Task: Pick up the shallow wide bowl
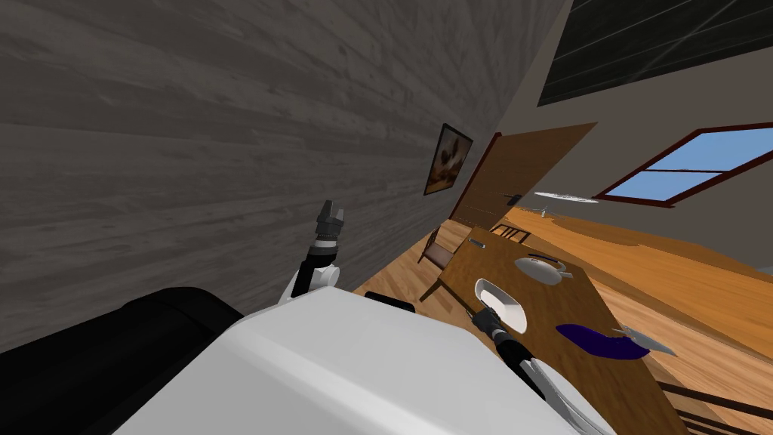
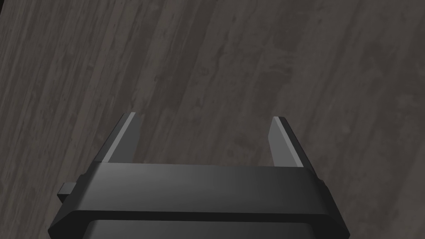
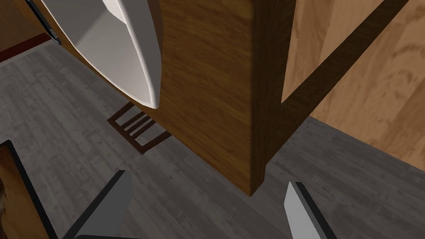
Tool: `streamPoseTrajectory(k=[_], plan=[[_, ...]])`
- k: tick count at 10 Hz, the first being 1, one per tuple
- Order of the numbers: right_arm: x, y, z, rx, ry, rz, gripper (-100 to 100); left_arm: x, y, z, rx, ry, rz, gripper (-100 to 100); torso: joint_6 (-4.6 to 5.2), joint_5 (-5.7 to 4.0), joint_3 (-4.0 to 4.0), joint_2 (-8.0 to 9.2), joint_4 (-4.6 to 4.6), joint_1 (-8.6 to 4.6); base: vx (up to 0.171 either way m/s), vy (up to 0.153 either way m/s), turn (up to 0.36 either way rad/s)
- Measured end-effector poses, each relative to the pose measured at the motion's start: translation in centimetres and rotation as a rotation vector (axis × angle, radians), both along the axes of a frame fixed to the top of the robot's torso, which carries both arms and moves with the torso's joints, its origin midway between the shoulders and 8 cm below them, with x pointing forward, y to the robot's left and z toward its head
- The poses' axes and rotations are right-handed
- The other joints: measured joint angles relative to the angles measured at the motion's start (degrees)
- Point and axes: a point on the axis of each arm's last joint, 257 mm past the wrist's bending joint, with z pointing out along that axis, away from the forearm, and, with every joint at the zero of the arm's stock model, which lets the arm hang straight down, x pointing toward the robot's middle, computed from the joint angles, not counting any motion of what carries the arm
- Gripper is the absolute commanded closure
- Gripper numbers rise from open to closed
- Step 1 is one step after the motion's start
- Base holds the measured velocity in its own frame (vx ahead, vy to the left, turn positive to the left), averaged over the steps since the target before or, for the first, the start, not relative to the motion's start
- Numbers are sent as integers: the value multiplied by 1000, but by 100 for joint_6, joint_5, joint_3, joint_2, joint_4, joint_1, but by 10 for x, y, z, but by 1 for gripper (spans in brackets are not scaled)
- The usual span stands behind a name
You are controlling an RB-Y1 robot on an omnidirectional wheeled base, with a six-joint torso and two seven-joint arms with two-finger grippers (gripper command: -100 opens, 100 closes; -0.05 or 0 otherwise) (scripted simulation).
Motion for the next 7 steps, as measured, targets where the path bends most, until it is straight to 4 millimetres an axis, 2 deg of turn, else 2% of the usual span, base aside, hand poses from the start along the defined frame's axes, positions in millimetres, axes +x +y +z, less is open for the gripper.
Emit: streamPoseTrajectory(k=[4, 5, 7], plan=[[-8, -24, -6, -69, 33, -12, -100, 0, 0, 0, 0, 0, 0, 0, -1, -2, 4, 9, 2, -3, 36, 5, -21], [-13, -36, -8, -94, 46, -20, -100, 0, 0, 0, 0, 0, 0, 0, 0, -2, 2, 4, 0, -2, 109, 17, -79], [-33, -74, -6, -192, 99, -35, -100, 0, 0, 0, 0, 0, 0, 0, -1, -1, -12, -20, -5, -2, 117, 3, -50]])
